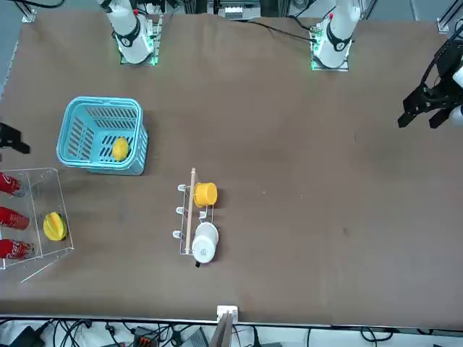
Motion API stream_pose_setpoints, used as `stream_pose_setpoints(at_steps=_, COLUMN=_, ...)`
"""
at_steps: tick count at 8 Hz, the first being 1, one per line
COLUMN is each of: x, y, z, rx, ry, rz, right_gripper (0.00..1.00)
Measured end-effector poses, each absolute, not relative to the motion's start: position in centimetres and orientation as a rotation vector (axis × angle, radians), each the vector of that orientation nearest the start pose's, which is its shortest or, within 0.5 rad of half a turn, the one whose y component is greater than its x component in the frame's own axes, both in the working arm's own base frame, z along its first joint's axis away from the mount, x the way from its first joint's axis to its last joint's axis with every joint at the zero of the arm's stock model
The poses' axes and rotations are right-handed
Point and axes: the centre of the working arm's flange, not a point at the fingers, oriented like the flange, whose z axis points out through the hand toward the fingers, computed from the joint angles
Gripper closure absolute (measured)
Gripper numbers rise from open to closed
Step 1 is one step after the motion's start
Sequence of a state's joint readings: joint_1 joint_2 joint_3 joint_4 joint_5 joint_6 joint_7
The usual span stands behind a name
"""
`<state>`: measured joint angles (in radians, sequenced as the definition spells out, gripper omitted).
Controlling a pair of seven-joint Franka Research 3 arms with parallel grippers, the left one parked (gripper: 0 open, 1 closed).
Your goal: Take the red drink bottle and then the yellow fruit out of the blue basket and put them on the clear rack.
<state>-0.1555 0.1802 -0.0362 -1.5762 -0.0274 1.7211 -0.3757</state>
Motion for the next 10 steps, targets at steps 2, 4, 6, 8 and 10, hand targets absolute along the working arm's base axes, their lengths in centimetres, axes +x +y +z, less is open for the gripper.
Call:
stream_pose_setpoints(at_steps=2, x=58.0, y=-7.1, z=50.0, rx=-3.161, ry=-0.173, rz=0.035, right_gripper=0.00)
stream_pose_setpoints(at_steps=4, x=54.7, y=-4.0, z=45.3, rx=-3.161, ry=-0.139, rz=0.012, right_gripper=0.00)
stream_pose_setpoints(at_steps=6, x=51.5, y=-3.3, z=41.1, rx=-3.160, ry=-0.132, rz=-0.018, right_gripper=0.00)
stream_pose_setpoints(at_steps=8, x=50.2, y=-1.5, z=38.7, rx=-3.160, ry=-0.091, rz=-0.045, right_gripper=0.00)
stream_pose_setpoints(at_steps=10, x=49.2, y=0.7, z=36.1, rx=-3.154, ry=-0.046, rz=-0.128, right_gripper=0.00)
